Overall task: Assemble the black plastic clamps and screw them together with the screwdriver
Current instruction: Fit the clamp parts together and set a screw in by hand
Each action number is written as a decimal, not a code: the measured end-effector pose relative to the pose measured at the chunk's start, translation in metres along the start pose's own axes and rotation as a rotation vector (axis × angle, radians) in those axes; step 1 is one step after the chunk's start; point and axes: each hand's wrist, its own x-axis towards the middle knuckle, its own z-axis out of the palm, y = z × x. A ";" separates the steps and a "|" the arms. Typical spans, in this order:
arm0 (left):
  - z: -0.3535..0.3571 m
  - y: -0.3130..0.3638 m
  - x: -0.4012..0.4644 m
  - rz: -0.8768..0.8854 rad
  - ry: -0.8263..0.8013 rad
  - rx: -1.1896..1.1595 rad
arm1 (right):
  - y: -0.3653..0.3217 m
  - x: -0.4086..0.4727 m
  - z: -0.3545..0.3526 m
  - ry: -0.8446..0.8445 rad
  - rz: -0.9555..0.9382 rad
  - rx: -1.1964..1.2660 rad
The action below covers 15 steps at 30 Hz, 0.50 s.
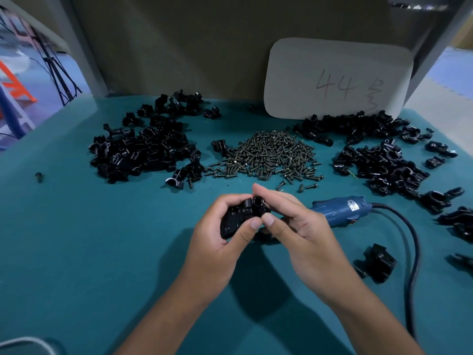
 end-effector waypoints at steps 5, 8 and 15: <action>-0.001 0.001 -0.001 -0.025 -0.060 0.001 | -0.002 0.001 0.000 0.132 0.070 0.225; -0.002 0.001 -0.001 -0.016 -0.049 0.020 | 0.000 0.001 0.002 0.118 0.119 0.337; -0.003 0.002 -0.001 -0.021 -0.024 0.017 | -0.002 0.001 -0.002 0.044 0.052 0.206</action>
